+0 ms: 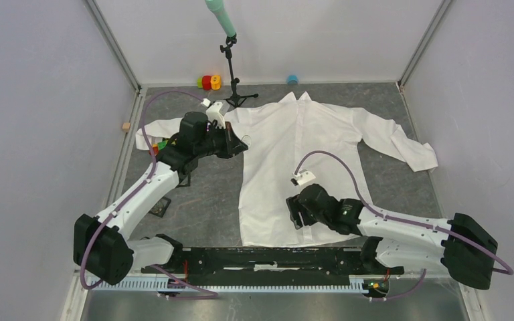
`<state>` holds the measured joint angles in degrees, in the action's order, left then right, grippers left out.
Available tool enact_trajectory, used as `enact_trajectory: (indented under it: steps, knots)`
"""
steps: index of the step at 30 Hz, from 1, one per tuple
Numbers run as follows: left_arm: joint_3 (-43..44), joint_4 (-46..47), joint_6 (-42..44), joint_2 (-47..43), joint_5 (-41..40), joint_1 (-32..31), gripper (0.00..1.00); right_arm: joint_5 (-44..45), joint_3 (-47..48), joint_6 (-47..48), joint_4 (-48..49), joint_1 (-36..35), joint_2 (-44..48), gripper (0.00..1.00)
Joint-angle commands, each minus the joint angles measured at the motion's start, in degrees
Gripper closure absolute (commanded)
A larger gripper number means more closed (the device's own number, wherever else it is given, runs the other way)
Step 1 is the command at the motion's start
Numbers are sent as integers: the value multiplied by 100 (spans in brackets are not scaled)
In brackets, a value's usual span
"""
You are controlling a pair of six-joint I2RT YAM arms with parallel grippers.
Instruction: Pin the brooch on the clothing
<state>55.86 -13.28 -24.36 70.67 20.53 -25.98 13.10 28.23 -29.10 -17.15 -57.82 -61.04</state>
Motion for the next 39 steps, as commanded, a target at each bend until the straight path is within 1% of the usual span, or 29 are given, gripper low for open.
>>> enact_trajectory:
  steps: [1, 3, 5, 10, 13, 14, 16, 20, 21, 23, 28, 31, 33, 36, 39]
  knots:
    - [-40, 143, 98, -266, 30, 31, 98, 888, -94, -693, -123, -351, -126, 27]
    - [-56, 128, 105, -326, 30, 31, 98, 990, -149, -820, -115, -466, -229, 29]
    - [-59, 119, 139, -420, 1, 31, 98, 1077, -200, -939, -146, -581, -310, 33]
    - [-40, 27, 248, -572, -119, 31, 98, 1179, -305, -1354, -360, -986, -298, 55]
    - [-40, 27, 248, -612, -118, 31, 98, 1277, -319, -1672, -613, -1310, -229, 72]
    - [-40, 27, 247, -623, -117, 31, 98, 1316, -318, -1791, -700, -1434, -203, 75]
    - [-48, 22, 256, -637, -123, 31, 98, 1391, -318, -2012, -888, -1651, -144, 79]
    - [-48, 3, 274, -673, -154, 31, 98, 1430, -271, -2305, -1018, -1955, -64, 80]
    - [-48, 3, 282, -680, -170, 31, 98, 1461, -220, -2306, -1043, -1995, -52, 79]
    - [-57, 1, 283, -686, -181, 31, 98, 1561, -58, -2249, -1091, -2010, -50, 72]
    - [-57, -17, 309, -627, -242, 27, 98, 2062, 589, -1928, -1312, -2001, -91, 43]
    - [-61, -10, 326, -566, -269, 31, 98, 2273, 1004, -1578, -1369, -1899, -135, 29]
    - [-81, 21, 342, -526, -278, 31, 98, 2305, 1246, -1305, -1357, -1701, -154, 21]
    - [-114, 108, 386, -487, -295, 27, 98, 2283, 1523, -751, -1252, -1294, -180, 13]
    - [-97, 167, 422, -411, -387, 23, 98, 1920, 1645, -90, -911, -619, -201, 8]
